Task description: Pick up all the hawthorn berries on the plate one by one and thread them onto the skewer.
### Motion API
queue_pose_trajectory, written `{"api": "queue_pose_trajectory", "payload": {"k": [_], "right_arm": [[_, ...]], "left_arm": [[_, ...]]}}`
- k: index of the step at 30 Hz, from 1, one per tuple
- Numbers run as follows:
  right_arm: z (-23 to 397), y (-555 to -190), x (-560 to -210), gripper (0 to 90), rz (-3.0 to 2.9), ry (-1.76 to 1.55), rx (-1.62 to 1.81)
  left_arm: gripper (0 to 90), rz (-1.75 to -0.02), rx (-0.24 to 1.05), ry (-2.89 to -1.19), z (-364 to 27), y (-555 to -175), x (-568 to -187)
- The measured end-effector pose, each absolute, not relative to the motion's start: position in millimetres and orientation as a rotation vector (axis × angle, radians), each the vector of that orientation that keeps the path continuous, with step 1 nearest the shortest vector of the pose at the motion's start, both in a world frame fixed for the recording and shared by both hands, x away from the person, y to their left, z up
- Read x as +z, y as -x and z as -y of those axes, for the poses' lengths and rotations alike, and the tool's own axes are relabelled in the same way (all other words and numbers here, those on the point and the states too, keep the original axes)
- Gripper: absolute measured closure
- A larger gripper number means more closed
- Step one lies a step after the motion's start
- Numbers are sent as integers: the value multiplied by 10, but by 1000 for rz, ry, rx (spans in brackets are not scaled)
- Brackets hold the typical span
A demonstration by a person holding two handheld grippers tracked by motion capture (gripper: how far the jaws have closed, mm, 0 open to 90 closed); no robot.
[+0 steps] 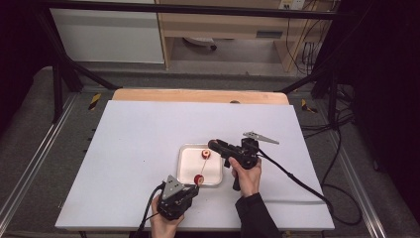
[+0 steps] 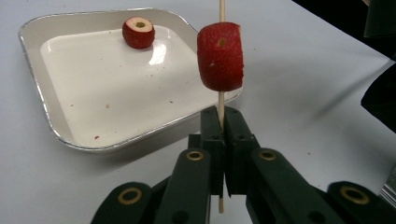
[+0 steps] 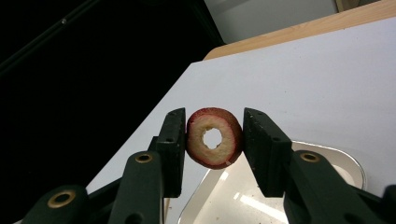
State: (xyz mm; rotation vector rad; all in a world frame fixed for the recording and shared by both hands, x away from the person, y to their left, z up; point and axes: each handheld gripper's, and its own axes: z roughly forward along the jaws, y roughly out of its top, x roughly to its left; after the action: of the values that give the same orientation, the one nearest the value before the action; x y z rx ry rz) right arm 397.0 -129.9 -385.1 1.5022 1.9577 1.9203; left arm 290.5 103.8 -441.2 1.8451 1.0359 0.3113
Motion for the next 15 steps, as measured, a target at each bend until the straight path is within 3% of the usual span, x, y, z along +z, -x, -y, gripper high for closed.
{"api": "queue_pose_trajectory", "payload": {"k": [15], "right_arm": [[1293, -3913, -3829, 616, -1927, -1472, 1985]], "left_arm": [[882, -1055, 298, -1822, -919, -2930, -4368]]}}
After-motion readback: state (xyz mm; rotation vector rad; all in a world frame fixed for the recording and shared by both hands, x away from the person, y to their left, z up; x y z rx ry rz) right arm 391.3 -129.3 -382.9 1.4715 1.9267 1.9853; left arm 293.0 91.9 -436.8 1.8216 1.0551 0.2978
